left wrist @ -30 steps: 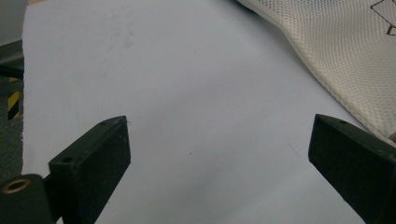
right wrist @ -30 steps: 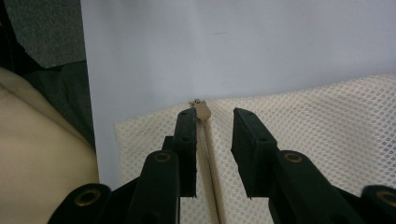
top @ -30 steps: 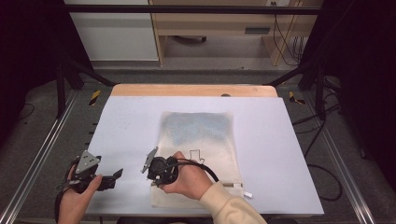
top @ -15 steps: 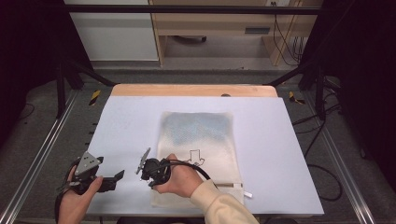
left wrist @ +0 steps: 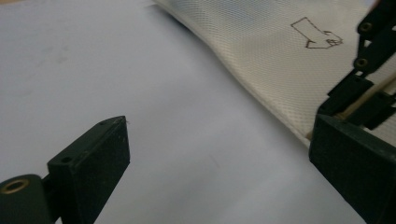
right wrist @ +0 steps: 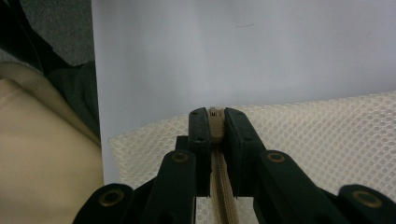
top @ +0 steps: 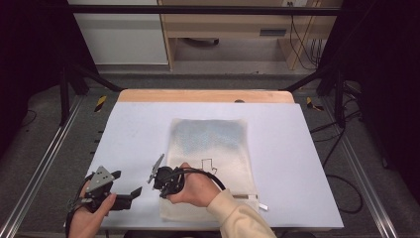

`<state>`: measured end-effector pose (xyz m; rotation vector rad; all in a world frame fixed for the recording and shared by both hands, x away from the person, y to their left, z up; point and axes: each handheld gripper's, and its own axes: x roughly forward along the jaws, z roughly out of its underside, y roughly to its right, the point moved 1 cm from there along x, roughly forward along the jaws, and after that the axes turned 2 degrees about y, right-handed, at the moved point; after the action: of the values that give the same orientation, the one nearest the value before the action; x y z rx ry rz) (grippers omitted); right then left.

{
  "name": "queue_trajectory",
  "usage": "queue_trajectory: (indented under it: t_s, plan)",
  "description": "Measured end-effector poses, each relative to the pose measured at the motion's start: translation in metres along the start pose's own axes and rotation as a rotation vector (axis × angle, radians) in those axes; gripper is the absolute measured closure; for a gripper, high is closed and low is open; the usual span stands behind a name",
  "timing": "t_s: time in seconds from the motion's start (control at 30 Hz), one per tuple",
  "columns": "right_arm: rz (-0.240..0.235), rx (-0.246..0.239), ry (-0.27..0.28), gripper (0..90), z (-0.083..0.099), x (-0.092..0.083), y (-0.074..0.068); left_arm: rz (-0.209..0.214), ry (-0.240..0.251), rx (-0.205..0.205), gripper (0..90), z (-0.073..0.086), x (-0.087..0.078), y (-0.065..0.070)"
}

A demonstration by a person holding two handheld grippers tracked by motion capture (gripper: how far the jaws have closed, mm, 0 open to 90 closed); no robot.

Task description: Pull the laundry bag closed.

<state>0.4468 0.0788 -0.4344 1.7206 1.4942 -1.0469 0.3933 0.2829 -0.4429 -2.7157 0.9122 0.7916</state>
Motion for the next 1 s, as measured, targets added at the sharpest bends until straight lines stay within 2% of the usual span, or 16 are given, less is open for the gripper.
queue_trajectory:
  t_s: [0.07, 0.2, 0.3, 0.57, 0.73, 0.8, 1.0]
  plan:
    - [0.001, 0.000, 0.011, 82.0, 0.000, -0.001, 0.000, 0.024, -0.024, 0.016, 5.4, 0.001, 0.001, 0.007]
    - [-0.001, -0.004, 0.036, 82.0, 0.000, -0.004, 0.001, 0.072, -0.042, 0.024, 6.7, 0.005, 0.005, 0.020]
    - [-0.001, -0.011, 0.033, 82.0, 0.000, -0.007, 0.000, 0.110, -0.049, 0.019, 7.5, 0.006, 0.010, 0.027]
    - [0.002, -0.011, 0.024, 82.0, -0.003, -0.013, -0.001, 0.159, -0.075, 0.022, 11.1, 0.006, 0.026, 0.040]
    - [0.008, -0.014, 0.031, 82.0, -0.007, -0.017, -0.001, 0.181, -0.084, -0.011, 21.5, 0.006, 0.035, 0.042]
    - [0.003, -0.015, 0.035, 82.0, -0.008, -0.018, 0.000, 0.215, -0.095, -0.046, 24.3, 0.007, 0.040, 0.041]
    - [0.009, -0.026, 0.036, 82.0, -0.009, -0.022, 0.000, 0.276, -0.092, -0.069, 35.0, 0.005, 0.050, 0.042]
